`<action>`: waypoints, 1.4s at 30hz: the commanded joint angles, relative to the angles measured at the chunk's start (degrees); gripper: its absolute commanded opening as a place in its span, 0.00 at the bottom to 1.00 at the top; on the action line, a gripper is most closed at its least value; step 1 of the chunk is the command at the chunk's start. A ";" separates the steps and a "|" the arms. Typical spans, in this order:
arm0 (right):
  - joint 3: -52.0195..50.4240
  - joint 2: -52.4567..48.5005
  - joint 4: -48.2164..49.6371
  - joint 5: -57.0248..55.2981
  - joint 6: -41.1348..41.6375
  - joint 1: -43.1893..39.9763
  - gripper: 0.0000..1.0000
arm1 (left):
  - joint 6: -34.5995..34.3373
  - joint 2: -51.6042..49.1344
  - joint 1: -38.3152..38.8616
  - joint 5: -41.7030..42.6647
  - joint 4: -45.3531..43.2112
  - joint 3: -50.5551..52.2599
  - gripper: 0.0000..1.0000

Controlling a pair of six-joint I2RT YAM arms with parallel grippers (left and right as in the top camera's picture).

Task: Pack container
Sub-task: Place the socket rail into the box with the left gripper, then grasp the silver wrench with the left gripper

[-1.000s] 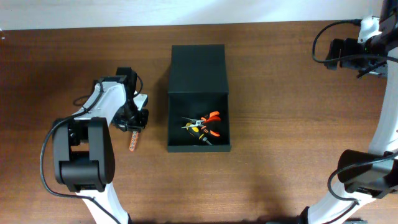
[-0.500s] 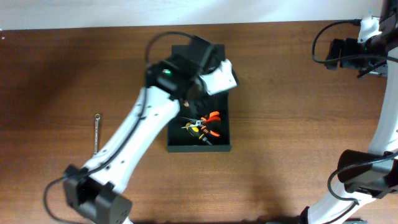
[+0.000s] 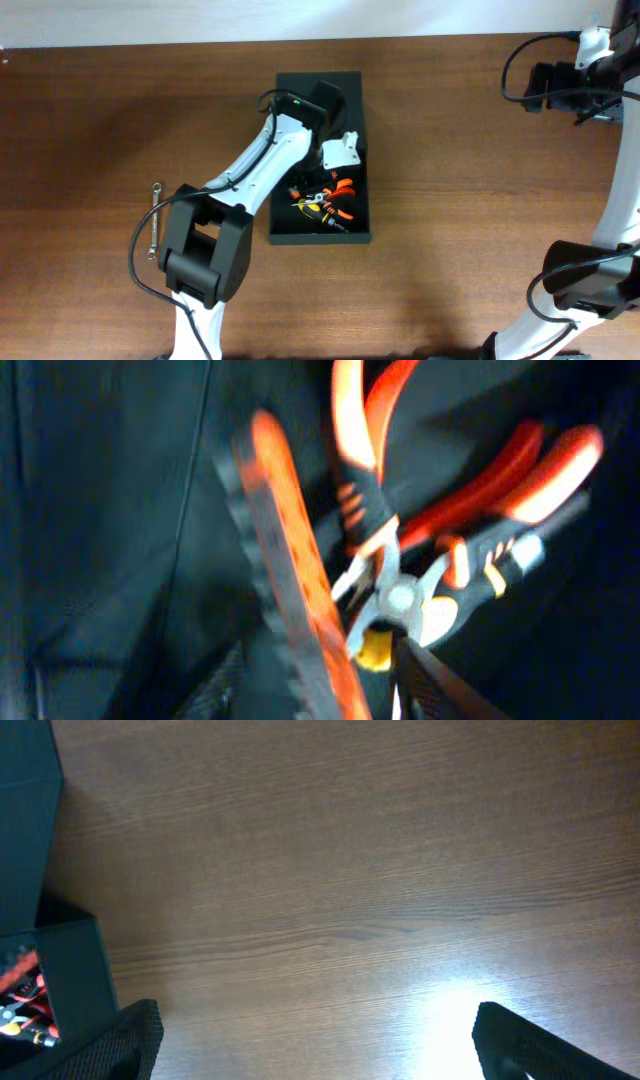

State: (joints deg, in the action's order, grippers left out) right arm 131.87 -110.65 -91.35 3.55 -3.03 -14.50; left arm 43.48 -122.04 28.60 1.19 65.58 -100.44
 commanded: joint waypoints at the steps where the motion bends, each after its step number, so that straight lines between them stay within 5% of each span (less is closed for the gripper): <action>1: -0.22 0.28 -0.15 0.35 -0.11 -0.15 0.99 | -2.51 2.78 -0.33 -2.34 3.50 -4.11 0.62; 10: -0.22 0.28 -0.15 0.35 -0.11 -0.15 0.99 | -7.61 17.16 -4.74 -4.72 21.51 -17.16 0.95; 16: -0.22 0.28 -0.15 0.35 -0.11 -0.15 0.99 | -27.12 22.64 -29.46 -5.95 21.90 -17.05 0.99; 18: -0.22 0.28 -0.15 0.35 -0.11 -0.15 0.99 | -27.45 22.64 -35.54 -2.54 21.53 -16.13 0.99; 24: -0.22 0.28 -0.11 0.79 -0.11 -0.15 0.99 | -28.22 22.64 -46.90 2.25 11.02 -1.77 0.99; 32: -0.22 0.28 -0.13 0.98 -0.09 -0.15 0.99 | -28.24 22.64 -46.62 3.13 -7.87 24.85 0.99; 42: -0.22 0.28 -0.68 0.96 -0.09 -0.15 0.99 | -27.19 22.51 -46.66 -0.15 -18.78 36.79 0.99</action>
State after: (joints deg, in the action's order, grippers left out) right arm 131.87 -110.65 -91.77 4.01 -3.01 -14.48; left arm 15.84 -99.88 -18.13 2.57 48.10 -64.40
